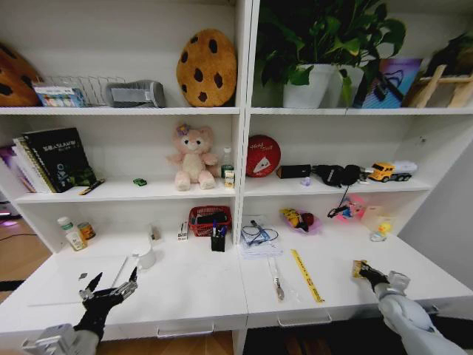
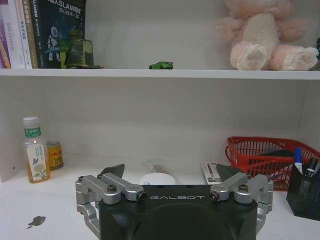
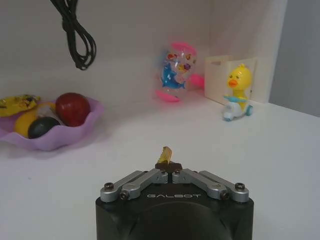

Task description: Organize the objects on the table.

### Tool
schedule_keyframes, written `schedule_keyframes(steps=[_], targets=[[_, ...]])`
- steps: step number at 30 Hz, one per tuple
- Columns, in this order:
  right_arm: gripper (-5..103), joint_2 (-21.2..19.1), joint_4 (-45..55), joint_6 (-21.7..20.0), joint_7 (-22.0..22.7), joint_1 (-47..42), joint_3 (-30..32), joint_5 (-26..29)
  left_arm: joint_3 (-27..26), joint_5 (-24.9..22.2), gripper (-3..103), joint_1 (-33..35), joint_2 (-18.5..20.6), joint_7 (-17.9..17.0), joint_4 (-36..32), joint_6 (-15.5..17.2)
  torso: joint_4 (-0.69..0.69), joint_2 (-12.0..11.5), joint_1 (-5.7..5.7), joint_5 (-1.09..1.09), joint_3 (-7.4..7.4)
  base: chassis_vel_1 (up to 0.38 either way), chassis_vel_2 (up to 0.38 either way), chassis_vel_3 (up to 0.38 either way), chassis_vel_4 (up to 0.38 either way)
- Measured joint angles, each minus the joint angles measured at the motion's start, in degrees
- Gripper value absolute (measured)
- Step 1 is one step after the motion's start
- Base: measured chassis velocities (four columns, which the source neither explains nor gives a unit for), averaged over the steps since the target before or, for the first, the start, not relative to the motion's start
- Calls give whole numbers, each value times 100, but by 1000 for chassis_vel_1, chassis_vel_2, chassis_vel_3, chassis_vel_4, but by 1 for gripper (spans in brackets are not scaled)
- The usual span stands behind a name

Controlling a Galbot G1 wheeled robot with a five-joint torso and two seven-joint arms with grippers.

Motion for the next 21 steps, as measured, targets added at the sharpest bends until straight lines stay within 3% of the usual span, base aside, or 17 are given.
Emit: schedule_keyframes(steps=[11,21], targets=[[0,-167,-234,-160,-107,1287,-616,98,0,0,100,0,0,0,0,0,2,0,0,-1,1,0,0,0,0],[0,65,-1059,-262,-346,2666,-1675,20,0,0,100,0,0,0,0,0,1,0,1,1,1,0,0,0,0]])
